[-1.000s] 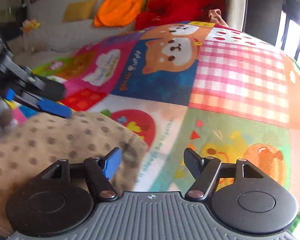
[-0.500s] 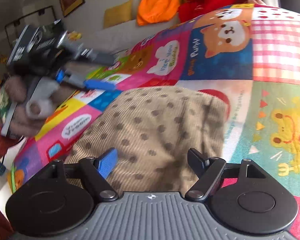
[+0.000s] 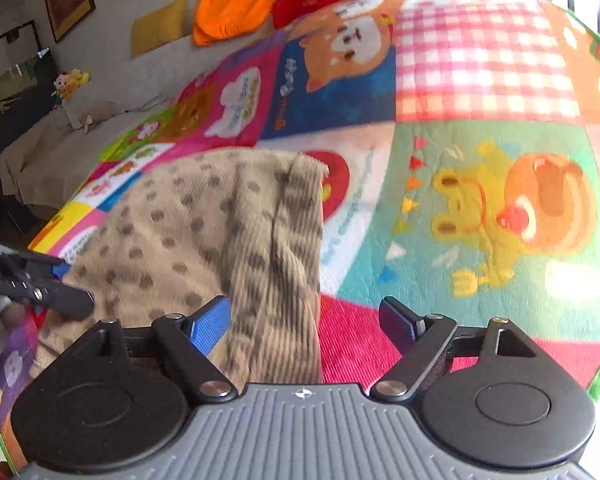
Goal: Fold clothes
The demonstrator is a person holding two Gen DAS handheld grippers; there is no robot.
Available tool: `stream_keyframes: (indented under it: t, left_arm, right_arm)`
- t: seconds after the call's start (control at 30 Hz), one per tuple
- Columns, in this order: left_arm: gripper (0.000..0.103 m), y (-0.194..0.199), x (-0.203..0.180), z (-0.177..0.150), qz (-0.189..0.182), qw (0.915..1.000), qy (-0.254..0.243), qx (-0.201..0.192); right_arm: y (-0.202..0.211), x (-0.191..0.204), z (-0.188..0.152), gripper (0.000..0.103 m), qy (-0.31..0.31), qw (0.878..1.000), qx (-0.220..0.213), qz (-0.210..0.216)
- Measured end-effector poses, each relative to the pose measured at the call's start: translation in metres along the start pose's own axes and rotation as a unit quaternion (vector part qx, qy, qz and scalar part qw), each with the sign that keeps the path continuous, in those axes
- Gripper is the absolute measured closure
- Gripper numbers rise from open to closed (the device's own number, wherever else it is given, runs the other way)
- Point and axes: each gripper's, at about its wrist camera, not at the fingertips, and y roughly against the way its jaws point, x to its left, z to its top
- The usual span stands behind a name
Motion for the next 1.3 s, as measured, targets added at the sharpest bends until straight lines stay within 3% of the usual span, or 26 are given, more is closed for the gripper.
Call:
stream_keyframes:
  t: [0.13, 0.23, 0.3, 0.33, 0.43, 0.5, 0.67, 0.83, 0.97, 1.13, 1.2, 1.3]
  left_arm:
    - [0.003, 0.001, 0.001, -0.001, -0.002, 1.0, 0.004, -0.003]
    - [0.003, 0.002, 0.001, -0.002, -0.002, 1.0, 0.007, -0.006]
    - [0.003, 0.002, 0.001, -0.002, -0.003, 0.9999, 0.009, -0.009]
    - [0.003, 0.002, 0.001, -0.002, -0.003, 0.9999, 0.01, -0.01]
    - [0.003, 0.005, 0.005, -0.002, -0.013, 0.9997, 0.02, -0.011]
    - [0.003, 0.009, 0.013, -0.001, -0.034, 0.9985, 0.041, -0.014]
    - [0.003, 0.014, 0.032, 0.003, -0.101, 0.9891, 0.106, -0.016]
    - [0.006, 0.012, 0.013, 0.003, -0.095, 0.9925, 0.077, -0.009]
    - [0.007, 0.033, 0.005, 0.022, -0.078, 0.994, 0.051, -0.058]
    - [0.006, 0.053, -0.005, 0.055, -0.094, 0.987, 0.029, -0.128]
    - [0.006, 0.043, -0.006, 0.066, -0.115, 0.9839, 0.036, -0.132]
    - [0.006, 0.008, -0.001, 0.073, -0.112, 0.9878, 0.048, -0.097]
  right_arm:
    - [-0.011, 0.021, 0.048, 0.021, 0.029, 0.998, -0.039, 0.038]
    - [-0.048, 0.029, 0.067, 0.021, 0.016, 0.998, -0.019, 0.061]
    - [-0.078, 0.03, 0.071, 0.021, 0.009, 0.998, 0.01, 0.061]
    - [-0.095, 0.031, 0.068, 0.02, 0.017, 0.999, 0.024, 0.04]
    - [-0.112, 0.024, 0.056, 0.011, 0.02, 0.999, 0.023, 0.015]
    - [-0.107, 0.014, 0.054, 0.011, -0.003, 1.0, 0.026, 0.015]
    - [-0.063, 0.002, 0.046, 0.011, 0.004, 1.0, 0.0, 0.001]
    - [-0.008, 0.007, 0.023, 0.015, 0.013, 1.0, -0.021, 0.018]
    - [0.026, 0.025, 0.001, 0.016, 0.05, 0.998, -0.033, 0.018]
    - [0.005, 0.052, -0.041, 0.017, 0.067, 0.995, 0.048, 0.058]
    - [-0.001, 0.061, -0.053, 0.014, 0.08, 0.995, 0.043, 0.049]
    - [0.0, 0.065, -0.05, 0.014, 0.08, 0.995, 0.044, 0.05]
